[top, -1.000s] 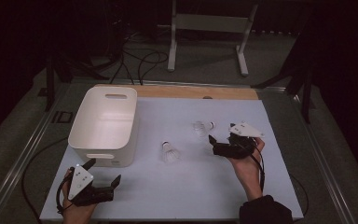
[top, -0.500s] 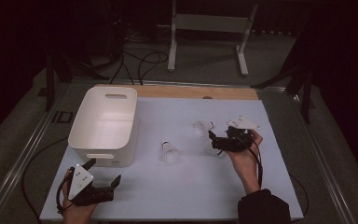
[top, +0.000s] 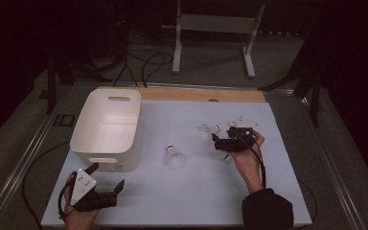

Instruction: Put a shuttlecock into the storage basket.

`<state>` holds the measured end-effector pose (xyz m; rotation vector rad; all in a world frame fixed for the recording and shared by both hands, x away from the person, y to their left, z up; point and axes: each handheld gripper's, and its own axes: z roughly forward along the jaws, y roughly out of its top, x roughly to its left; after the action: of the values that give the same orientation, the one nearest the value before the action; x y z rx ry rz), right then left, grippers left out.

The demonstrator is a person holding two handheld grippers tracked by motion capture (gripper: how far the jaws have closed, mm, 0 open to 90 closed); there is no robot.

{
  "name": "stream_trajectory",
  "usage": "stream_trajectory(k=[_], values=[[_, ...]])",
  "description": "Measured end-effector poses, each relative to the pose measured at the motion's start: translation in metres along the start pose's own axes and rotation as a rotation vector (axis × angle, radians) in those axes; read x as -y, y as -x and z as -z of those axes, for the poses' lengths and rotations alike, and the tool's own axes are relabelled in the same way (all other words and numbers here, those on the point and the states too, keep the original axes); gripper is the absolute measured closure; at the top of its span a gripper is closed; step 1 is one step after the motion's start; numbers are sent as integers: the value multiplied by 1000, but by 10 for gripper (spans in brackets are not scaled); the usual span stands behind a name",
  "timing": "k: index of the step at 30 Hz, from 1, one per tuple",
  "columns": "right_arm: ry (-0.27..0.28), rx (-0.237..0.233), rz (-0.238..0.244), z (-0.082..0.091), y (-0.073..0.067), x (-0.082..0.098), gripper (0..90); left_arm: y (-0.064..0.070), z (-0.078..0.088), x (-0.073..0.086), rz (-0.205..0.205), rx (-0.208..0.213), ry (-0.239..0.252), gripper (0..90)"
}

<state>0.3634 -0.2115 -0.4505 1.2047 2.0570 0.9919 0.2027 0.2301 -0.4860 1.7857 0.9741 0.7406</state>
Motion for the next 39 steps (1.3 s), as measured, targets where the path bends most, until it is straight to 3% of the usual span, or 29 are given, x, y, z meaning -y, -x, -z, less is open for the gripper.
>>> stream_trajectory(k=[13,18,29,39], values=[[-56,6,-1,-21,5,5,108,0,0,0,-1,1,1,2],[-84,5,-23,-29,7,8,133,0,0,0,-1,2,2,2],[-133,21,-12,-43,6,13,152,0,1,0,-1,1,5,2],[-170,25,-31,-33,6,18,199,0,1,0,-3,0,7,2]])
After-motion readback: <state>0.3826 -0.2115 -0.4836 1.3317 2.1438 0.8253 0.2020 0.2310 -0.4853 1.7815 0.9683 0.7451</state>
